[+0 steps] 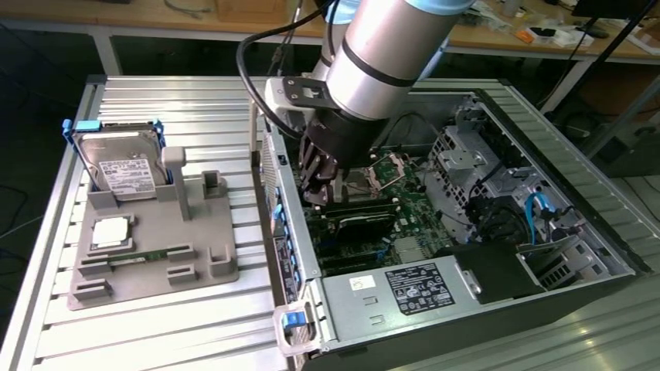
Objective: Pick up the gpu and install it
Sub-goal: 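Press down on the gpu until it lock into place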
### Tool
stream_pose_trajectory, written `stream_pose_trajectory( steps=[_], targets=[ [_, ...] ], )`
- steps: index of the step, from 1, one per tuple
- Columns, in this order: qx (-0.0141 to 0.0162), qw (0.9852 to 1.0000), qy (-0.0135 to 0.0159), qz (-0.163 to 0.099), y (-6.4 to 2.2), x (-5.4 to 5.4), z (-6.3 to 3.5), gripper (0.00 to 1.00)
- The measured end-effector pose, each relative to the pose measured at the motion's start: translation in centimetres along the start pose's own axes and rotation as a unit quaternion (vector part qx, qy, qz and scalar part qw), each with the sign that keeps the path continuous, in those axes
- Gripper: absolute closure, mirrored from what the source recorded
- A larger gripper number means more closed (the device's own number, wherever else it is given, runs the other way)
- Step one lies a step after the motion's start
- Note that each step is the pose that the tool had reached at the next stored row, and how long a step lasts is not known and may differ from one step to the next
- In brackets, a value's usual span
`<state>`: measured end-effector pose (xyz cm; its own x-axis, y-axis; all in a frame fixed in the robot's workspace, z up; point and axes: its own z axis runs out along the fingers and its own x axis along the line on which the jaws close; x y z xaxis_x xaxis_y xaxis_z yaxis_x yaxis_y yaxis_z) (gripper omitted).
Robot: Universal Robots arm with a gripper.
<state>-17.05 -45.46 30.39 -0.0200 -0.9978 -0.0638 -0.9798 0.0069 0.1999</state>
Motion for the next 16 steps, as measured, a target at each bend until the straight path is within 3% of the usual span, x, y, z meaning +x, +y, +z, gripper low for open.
stream_pose_trajectory(
  steps=[8,16],
  targets=[
    [0.0,1.0,0.0001,0.0,-0.33,0.0,-0.63,0.89],
    [0.0,1.0,0.0001,0.0,-2.54,-0.1,-1.07,0.89]
  ],
)
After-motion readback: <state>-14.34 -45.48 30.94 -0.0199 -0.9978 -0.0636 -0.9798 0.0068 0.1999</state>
